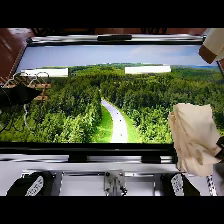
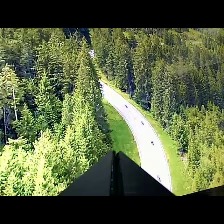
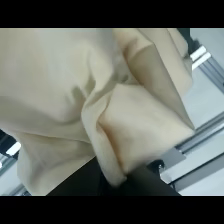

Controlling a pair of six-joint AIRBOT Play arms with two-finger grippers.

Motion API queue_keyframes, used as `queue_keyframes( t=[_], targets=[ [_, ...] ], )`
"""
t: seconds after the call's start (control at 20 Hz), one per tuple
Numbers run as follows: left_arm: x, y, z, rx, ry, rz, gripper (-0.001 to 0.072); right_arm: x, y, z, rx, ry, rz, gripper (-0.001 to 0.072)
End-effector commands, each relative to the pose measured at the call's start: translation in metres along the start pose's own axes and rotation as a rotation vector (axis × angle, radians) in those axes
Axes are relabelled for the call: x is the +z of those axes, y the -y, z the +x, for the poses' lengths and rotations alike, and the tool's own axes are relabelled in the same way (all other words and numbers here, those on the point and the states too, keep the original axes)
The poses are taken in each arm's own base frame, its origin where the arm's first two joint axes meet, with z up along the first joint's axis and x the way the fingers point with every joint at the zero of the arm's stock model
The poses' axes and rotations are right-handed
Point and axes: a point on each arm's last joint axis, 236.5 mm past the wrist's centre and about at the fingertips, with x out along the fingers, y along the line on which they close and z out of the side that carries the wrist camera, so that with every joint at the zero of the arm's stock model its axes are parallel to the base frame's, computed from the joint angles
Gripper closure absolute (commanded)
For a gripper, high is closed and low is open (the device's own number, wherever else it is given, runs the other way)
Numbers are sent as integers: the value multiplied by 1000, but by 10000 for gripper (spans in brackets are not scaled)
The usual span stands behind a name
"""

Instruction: Fold the shirts.

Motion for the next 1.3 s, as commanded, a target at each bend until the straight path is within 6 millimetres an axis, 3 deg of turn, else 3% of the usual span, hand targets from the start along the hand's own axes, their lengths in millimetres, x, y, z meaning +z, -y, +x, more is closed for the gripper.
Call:
queue_keyframes(
  t=[0.0, 0.05, 0.1, 0.15, 0.2, 0.3, 0.35, 0.45, 0.5, 0.55, 0.6, 0.65, 0.7, 0.75, 0.8, 0.85, 0.9, 0.95, 1.05, 1.15, 1.25],
  targets=[
    [0, 0, 0, 0, 0, 1, 674, -34, 14, 40, -71, -123, 4, 647],
    [0, 0, 0, 1, 0, 1, 673, -34, 21, 45, -102, -116, 7, 647],
    [0, 0, 0, 1, 0, 0, 673, -30, 30, 46, -140, -95, 12, 590],
    [0, 0, 0, 1, 2, 0, 673, -26, 35, 46, -159, -78, 12, 312],
    [2, -1, 0, 3, 9, 0, 673, -24, 34, 44, -155, -71, 0, 120],
    [13, -4, 2, 11, 49, -2, 675, -4, 30, 31, -146, 20, -31, 120],
    [17, -8, 3, 23, 61, -2, 676, 18, 25, 13, -134, 128, -49, 120],
    [13, -31, 12, 122, -8, 49, 678, 76, -3, -49, -69, 442, -85, 122],
    [6, -52, 17, 224, -90, 76, 678, 106, -32, -94, 7, 643, -121, 200],
    [-1, -75, 20, 348, -183, 115, 678, 123, -67, -136, 100, 802, -170, 291],
    [-5, -92, 22, 455, -266, 168, 677, 129, -114, -171, 218, 918, -250, 291],
    [-5, -104, 26, 554, -333, 221, 677, 124, -160, -188, 322, 954, -343, 291],
    [-4, -107, 34, 604, -373, 259, 676, 110, -209, -187, 407, 924, -445, 291],
    [-6, -100, 50, 598, -398, 279, 662, 92, -253, -172, 442, 852, -545, 291],
    [-13, -92, 65, 578, -415, 273, 526, 74, -287, -149, 434, 777, -626, 287],
    [-24, -87, 77, 575, -442, 236, 230, 58, -313, -121, 395, 698, -691, 226],
    [-36, -85, 82, 588, -479, 189, -9, 42, -334, -90, 358, 604, -723, 108],
    [-47, -84, 85, 597, -518, 174, -13, 25, -348, -60, 339, 493, -742, 94],
    [-56, -78, 91, 578, -521, 201, -13, -1, -357, -19, 306, 311, -790, 94],
    [-68, -63, 103, 509, -513, 209, -13, -6, -351, -1, 243, 252, -834, 94],
    [-84, -55, 112, 476, -540, 219, -13, -4, -347, -1, 223, 256, -860, 95]
  ],
)
